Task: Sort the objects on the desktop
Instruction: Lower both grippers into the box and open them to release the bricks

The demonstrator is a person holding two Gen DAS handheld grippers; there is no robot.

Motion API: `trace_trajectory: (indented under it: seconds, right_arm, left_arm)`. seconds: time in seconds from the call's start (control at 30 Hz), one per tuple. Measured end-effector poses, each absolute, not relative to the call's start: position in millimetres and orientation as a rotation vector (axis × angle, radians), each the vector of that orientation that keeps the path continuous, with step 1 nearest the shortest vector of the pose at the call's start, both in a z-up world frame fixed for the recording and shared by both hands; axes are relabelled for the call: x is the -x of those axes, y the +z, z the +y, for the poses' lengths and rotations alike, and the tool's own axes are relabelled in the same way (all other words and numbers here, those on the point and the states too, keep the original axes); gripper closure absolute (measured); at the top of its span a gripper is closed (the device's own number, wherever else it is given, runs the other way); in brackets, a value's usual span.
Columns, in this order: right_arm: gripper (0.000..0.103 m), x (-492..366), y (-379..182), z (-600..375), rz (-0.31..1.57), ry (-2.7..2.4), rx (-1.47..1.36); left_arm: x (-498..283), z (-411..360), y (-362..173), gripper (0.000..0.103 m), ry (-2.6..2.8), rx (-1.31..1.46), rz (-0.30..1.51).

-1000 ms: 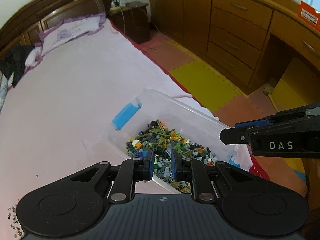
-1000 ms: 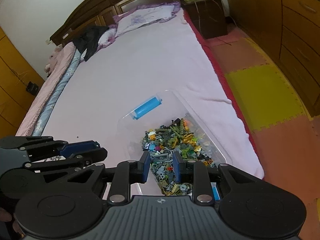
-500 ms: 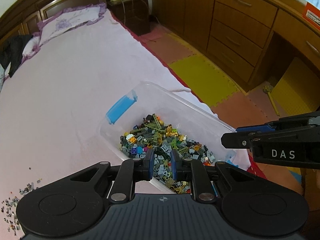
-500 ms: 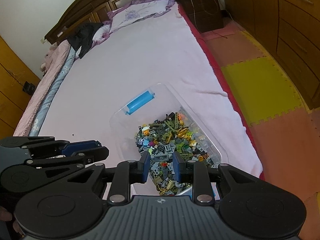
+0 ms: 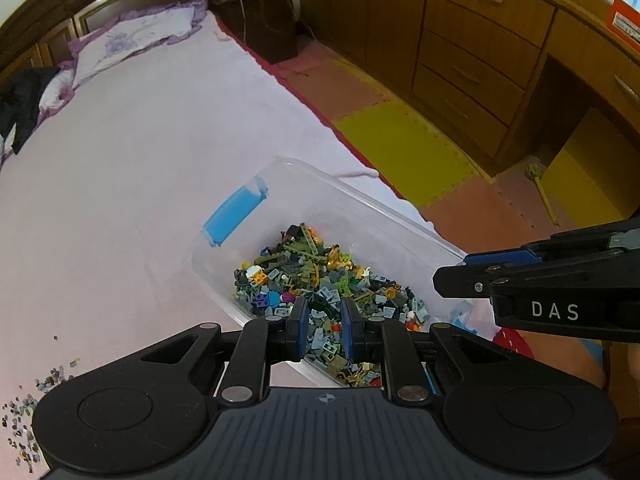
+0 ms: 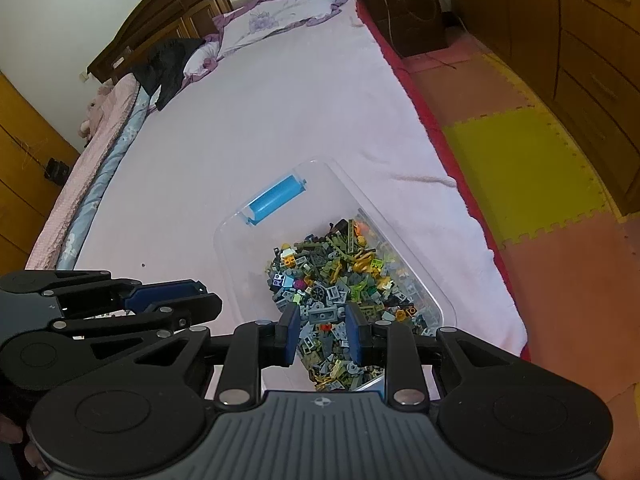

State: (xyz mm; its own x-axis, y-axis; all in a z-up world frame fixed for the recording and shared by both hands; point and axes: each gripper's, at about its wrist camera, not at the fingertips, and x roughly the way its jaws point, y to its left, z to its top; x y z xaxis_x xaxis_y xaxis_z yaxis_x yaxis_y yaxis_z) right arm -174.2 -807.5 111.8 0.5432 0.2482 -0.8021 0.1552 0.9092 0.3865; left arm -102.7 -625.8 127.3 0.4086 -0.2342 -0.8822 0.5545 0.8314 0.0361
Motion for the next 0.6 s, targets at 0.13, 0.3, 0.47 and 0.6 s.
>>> trace_trajectory:
  seconds: [0.13,0.3,0.47,0.6]
  right_arm:
    - [0.077,172.4,110.7,-807.9,1.007,0.056,-0.446]
    - [0.077,170.5,110.1,-807.7,1.01,0.057,-0.446]
    - [0.077,168.6,108.3,-808.2,1.016,0.056,-0.446]
    - [0.077,167.3,106.6,-809.0,1.021,0.053,-0.447]
  left_arm:
    - [101.4,-628.5,125.6,0.084,-0.51,-0.349,1.04]
    - [100.0,-630.4,123.8,0.084,-0.508,-0.348,1.044]
    - [99.6,-632.1,121.8,0.084,-0.51,-0.349,1.049]
    - [99.1,-634.0,119.6,0.084,-0.513,-0.351,1.056]
